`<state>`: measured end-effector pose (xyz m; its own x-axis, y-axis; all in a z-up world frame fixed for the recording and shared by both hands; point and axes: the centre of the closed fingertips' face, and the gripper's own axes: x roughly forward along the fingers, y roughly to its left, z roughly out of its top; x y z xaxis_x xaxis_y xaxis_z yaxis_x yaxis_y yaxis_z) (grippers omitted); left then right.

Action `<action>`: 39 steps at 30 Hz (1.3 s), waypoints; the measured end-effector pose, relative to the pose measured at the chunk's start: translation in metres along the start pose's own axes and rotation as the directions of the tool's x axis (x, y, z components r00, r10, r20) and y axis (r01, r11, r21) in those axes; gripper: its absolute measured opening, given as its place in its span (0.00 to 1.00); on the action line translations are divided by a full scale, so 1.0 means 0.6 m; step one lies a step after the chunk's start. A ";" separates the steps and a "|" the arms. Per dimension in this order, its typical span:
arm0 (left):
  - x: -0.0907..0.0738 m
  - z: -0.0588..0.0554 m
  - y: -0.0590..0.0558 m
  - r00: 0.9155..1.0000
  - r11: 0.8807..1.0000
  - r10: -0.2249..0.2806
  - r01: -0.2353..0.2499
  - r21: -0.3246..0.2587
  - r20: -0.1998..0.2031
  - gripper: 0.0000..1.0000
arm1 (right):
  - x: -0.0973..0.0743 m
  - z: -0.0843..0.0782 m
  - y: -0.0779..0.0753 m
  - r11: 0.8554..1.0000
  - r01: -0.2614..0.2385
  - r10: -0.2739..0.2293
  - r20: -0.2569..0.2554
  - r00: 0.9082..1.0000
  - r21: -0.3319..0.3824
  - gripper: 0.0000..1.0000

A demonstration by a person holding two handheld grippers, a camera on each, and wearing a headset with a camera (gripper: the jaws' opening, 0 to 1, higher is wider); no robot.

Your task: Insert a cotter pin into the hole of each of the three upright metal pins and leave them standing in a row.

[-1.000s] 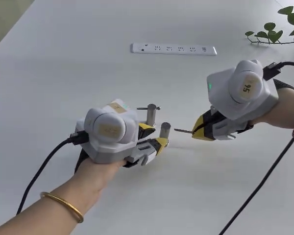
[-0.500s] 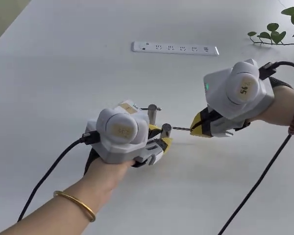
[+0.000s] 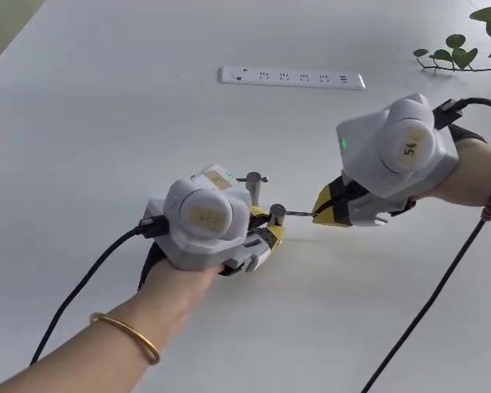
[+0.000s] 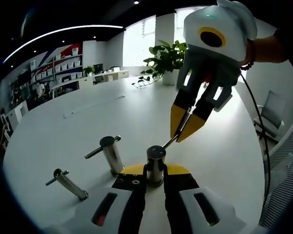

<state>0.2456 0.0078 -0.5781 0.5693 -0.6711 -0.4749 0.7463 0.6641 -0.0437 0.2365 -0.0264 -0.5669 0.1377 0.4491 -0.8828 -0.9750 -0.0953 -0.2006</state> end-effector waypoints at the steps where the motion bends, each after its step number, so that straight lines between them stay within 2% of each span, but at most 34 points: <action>1: 0.000 0.000 0.000 1.000 1.000 -0.005 0.005 0.001 -0.001 0.11 | 0.000 0.002 -0.001 1.000 0.002 -0.002 0.002 1.000 -0.004 0.00; 12: -0.001 0.000 -0.001 1.000 1.000 -0.018 0.017 0.012 0.005 0.11 | 0.004 0.015 0.000 1.000 -0.005 0.005 0.009 1.000 0.004 0.00; 32: 0.001 -0.010 -0.001 1.000 0.998 0.021 -0.020 -0.062 0.022 0.12 | 0.021 0.042 -0.002 0.996 -0.015 0.012 0.037 0.999 0.086 0.00; 37: 0.003 -0.029 0.000 0.999 0.995 0.032 -0.033 -0.092 -0.011 0.11 | 0.022 0.046 -0.001 0.998 -0.012 0.009 0.039 0.999 0.064 0.00; 39: 0.003 -0.030 0.001 0.999 0.994 0.034 -0.034 -0.104 -0.002 0.11 | 0.021 0.049 0.000 0.998 -0.008 0.005 0.043 0.999 0.063 0.00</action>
<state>0.2408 0.0128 -0.5946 0.5938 -0.6470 -0.4782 0.6862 0.7176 -0.1187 0.2334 0.0052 -0.5656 0.1248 0.4863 -0.8648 -0.9851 -0.0430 -0.1664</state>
